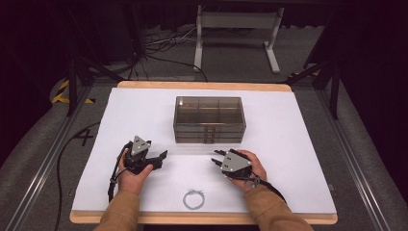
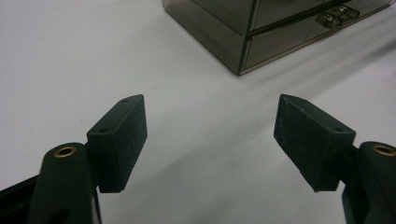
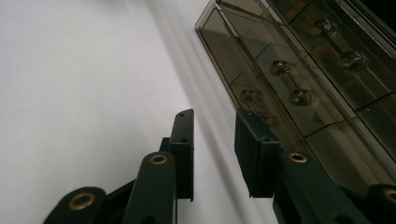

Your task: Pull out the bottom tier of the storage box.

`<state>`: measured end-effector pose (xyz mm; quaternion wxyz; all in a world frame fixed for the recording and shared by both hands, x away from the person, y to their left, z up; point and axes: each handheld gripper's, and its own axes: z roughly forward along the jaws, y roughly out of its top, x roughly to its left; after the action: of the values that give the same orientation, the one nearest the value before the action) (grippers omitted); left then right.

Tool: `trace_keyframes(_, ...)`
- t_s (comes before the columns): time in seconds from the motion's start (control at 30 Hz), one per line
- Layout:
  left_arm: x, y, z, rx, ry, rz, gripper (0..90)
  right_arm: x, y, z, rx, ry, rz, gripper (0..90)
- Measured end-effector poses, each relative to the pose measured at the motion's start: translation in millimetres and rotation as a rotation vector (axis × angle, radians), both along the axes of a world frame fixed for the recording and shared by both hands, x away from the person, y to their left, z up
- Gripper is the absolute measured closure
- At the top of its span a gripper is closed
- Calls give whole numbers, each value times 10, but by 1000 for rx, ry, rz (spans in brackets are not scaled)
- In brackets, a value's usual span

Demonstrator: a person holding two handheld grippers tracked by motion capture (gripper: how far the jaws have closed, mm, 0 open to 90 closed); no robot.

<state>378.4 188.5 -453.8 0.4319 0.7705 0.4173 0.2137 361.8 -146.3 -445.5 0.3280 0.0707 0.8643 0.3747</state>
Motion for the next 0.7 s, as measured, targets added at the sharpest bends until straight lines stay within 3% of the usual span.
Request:
trace_keyframes(0.2, -1, -1, 0, 0, -2, 1, 264, -19, 21, -14, -28, -32, -18, 692)
trace_keyframes(0.23, -1, -1, -1, 0, -3, 1, 264, -35, 43, -18, -57, -61, -26, 693)
trace_keyframes(0.7, -2, -3, 0, 5, -3, 3, 264, -100, 156, -68, -203, -174, -62, 700)
